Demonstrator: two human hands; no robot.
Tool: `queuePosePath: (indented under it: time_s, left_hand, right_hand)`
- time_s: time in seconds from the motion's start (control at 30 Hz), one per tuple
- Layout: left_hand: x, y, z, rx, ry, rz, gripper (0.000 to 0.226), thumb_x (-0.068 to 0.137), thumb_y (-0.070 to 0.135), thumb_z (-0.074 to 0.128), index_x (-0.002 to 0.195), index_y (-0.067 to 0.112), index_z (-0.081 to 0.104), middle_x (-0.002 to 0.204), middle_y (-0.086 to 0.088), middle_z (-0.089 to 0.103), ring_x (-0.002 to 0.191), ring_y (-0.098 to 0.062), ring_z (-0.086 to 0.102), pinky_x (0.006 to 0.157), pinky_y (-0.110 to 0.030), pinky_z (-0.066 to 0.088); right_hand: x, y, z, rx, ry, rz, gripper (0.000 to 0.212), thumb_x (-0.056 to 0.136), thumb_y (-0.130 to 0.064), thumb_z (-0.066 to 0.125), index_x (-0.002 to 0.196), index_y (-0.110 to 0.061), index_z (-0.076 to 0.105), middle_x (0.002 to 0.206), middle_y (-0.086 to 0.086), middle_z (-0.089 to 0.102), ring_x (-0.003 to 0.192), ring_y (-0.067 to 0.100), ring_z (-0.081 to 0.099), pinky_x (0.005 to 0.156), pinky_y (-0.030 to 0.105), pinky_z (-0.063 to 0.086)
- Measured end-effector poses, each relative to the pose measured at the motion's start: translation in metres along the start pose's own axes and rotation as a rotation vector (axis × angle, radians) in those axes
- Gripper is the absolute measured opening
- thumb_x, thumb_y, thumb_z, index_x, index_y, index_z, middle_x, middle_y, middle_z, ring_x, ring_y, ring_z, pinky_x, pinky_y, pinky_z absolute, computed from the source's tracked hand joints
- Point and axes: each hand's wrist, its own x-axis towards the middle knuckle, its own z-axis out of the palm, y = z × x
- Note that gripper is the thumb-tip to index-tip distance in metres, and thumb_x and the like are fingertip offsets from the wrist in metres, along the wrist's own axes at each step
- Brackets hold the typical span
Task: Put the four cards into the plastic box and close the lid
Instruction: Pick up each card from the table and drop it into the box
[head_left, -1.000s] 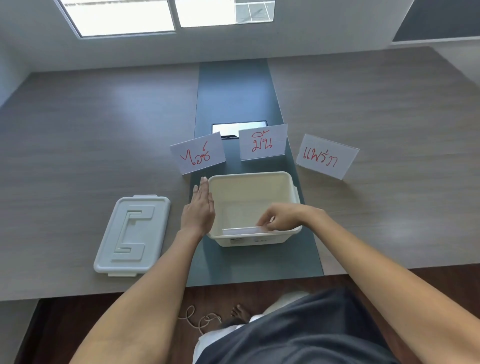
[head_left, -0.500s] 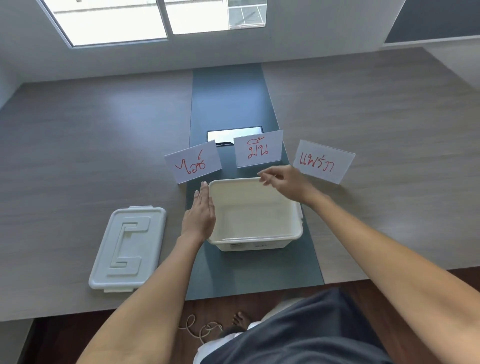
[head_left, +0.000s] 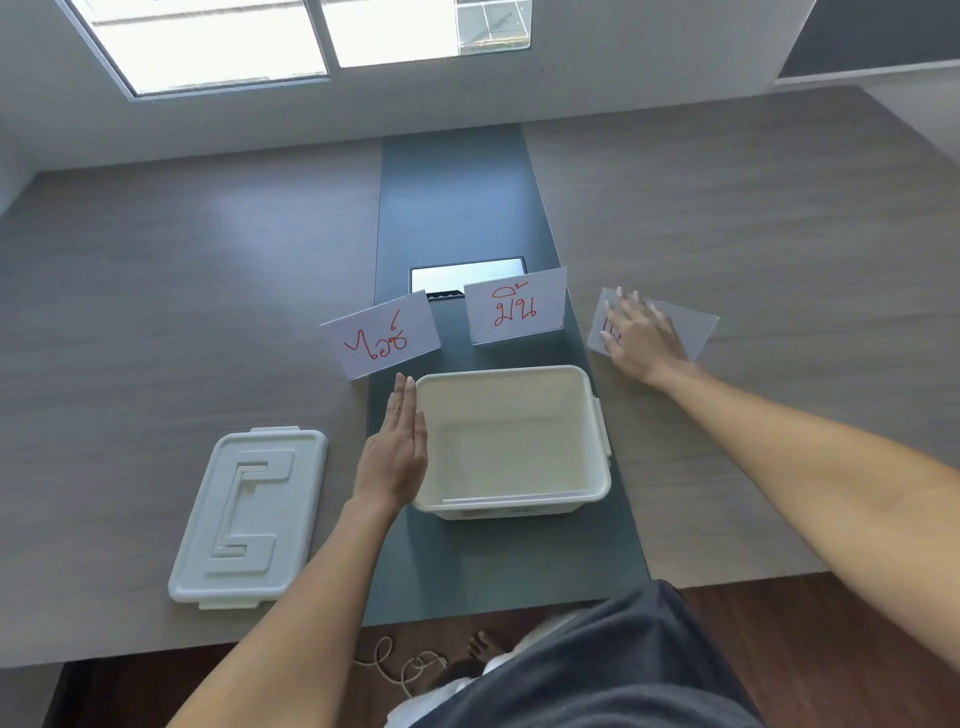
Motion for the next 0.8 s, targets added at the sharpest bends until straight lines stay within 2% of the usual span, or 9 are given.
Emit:
queuePosePath:
  time_s: [0.1, 0.17, 0.4, 0.47, 0.53, 0.63, 0.7, 0.8]
  left_hand:
    - [0.002, -0.003, 0.002, 0.009, 0.012, 0.053, 0.053, 0.106, 0.036, 0.016, 0.157, 0.036, 0.001, 0.163, 0.023, -0.006, 0.15, -0.001, 0.01, 0.093, -0.034, 0.05]
    - [0.003, -0.006, 0.002, 0.006, 0.013, 0.076, 0.053, 0.106, 0.035, 0.017, 0.157, 0.035, 0.001, 0.163, 0.023, -0.005, 0.15, 0.0, 0.005, 0.099, -0.032, 0.048]
    - [0.003, -0.009, 0.004, -0.052, 0.025, 0.068, 0.052, 0.106, 0.035, 0.018, 0.157, 0.037, 0.006, 0.162, 0.027, -0.003, 0.149, 0.004, 0.003, 0.11, -0.023, 0.029]
    - [0.002, -0.009, 0.004, -0.059, 0.022, 0.066, 0.052, 0.106, 0.036, 0.018, 0.157, 0.037, 0.006, 0.162, 0.028, -0.002, 0.149, 0.005, 0.003, 0.109, -0.021, 0.025]
    - [0.002, -0.009, 0.004, -0.069, 0.017, 0.059, 0.052, 0.106, 0.035, 0.018, 0.157, 0.037, 0.006, 0.162, 0.028, -0.002, 0.149, 0.006, 0.003, 0.109, -0.019, 0.022]
    - [0.001, -0.008, 0.003, -0.076, 0.012, 0.045, 0.052, 0.107, 0.035, 0.018, 0.157, 0.036, 0.006, 0.162, 0.028, -0.002, 0.149, 0.006, 0.003, 0.109, -0.018, 0.02]
    - [0.001, -0.007, 0.002, -0.082, 0.009, 0.04, 0.052, 0.107, 0.035, 0.018, 0.157, 0.036, 0.005, 0.162, 0.028, -0.002, 0.149, 0.005, 0.003, 0.109, -0.018, 0.018]
    - [0.0, -0.006, 0.002, -0.094, -0.002, 0.024, 0.052, 0.106, 0.035, 0.017, 0.157, 0.037, 0.005, 0.161, 0.029, -0.002, 0.149, 0.006, 0.003, 0.109, -0.019, 0.017]
  right_hand:
    - [0.007, 0.019, -0.002, -0.102, -0.028, 0.064, 0.063, 0.104, -0.038, 0.034, 0.158, -0.016, 0.011, 0.167, 0.008, -0.007, 0.154, 0.027, -0.006, 0.122, 0.042, 0.002]
    - [0.01, 0.029, -0.002, -0.125, -0.032, 0.103, 0.068, 0.103, -0.04, 0.034, 0.159, -0.016, 0.004, 0.166, 0.009, -0.012, 0.153, 0.029, -0.01, 0.122, 0.043, 0.0]
    - [0.013, 0.042, 0.006, -0.096, -0.108, 0.268, 0.076, 0.102, -0.039, 0.039, 0.158, -0.011, -0.005, 0.165, 0.02, -0.004, 0.152, 0.036, -0.006, 0.123, 0.046, -0.005]
    - [0.014, 0.037, 0.006, -0.099, -0.09, 0.281, 0.074, 0.101, -0.035, 0.041, 0.158, -0.01, -0.001, 0.161, 0.025, 0.009, 0.151, 0.041, 0.003, 0.123, 0.047, -0.001]
    - [0.015, 0.03, 0.001, -0.114, -0.052, 0.291, 0.064, 0.101, -0.029, 0.043, 0.155, -0.009, 0.015, 0.149, 0.028, 0.028, 0.141, 0.044, 0.025, 0.118, 0.048, 0.012]
    - [0.015, 0.023, -0.009, -0.122, -0.03, 0.249, 0.032, 0.097, -0.016, 0.049, 0.128, -0.007, 0.047, 0.127, 0.022, 0.048, 0.117, 0.04, 0.048, 0.1, 0.046, 0.033]
    - [0.012, 0.021, -0.012, -0.1, -0.057, 0.216, 0.024, 0.093, -0.009, 0.052, 0.117, -0.007, 0.052, 0.12, 0.019, 0.052, 0.11, 0.038, 0.054, 0.093, 0.044, 0.039]
    - [0.004, 0.017, -0.014, -0.063, -0.055, 0.182, 0.023, 0.092, -0.006, 0.054, 0.115, -0.004, 0.052, 0.119, 0.02, 0.054, 0.107, 0.039, 0.057, 0.085, 0.043, 0.044]
